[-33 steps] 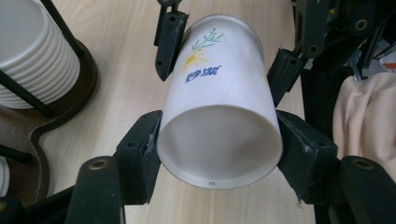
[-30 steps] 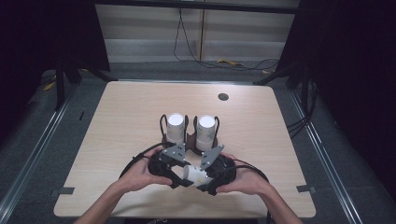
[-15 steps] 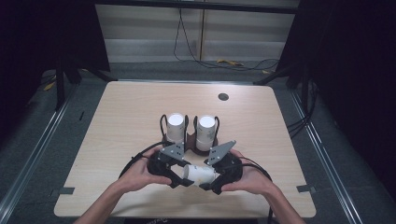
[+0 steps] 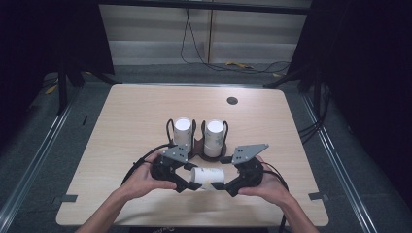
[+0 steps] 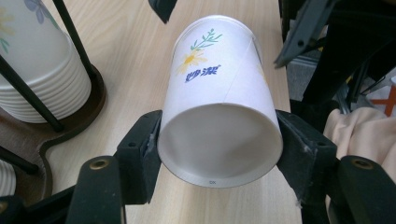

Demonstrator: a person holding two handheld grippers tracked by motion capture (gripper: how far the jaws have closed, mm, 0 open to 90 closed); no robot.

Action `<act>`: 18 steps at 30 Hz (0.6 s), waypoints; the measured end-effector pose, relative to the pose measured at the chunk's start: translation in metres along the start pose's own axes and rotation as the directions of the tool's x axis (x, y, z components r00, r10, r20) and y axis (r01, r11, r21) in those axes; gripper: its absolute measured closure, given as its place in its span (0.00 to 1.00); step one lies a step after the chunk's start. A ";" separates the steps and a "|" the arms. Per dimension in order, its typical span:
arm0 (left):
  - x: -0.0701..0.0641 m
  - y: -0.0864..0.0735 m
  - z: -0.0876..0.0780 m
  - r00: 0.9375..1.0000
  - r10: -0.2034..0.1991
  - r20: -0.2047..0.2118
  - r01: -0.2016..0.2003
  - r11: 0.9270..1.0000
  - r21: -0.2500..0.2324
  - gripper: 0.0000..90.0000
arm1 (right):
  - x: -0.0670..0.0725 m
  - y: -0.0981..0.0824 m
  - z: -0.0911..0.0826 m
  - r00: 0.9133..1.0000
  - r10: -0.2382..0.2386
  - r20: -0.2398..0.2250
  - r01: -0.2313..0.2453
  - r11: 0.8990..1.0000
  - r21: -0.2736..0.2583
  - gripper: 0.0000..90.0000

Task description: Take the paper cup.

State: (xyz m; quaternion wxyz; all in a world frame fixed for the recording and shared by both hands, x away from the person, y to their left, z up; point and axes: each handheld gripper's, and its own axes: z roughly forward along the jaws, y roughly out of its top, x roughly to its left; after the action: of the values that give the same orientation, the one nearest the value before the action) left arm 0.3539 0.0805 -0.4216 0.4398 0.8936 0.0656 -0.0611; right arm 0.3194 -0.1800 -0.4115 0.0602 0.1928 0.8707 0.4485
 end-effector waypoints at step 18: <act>0.000 -0.001 -0.007 1.000 -0.024 0.008 0.025 0.995 -0.097 0.41 | 0.002 -0.025 -0.006 0.992 0.125 -0.002 -0.121 0.960 -0.254 0.16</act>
State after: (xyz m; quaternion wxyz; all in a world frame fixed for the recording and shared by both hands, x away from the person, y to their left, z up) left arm 0.3541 0.0865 -0.4177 0.4821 0.8701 0.0778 -0.0664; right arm 0.3089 -0.1965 -0.4278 0.0624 0.2404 0.7921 0.5575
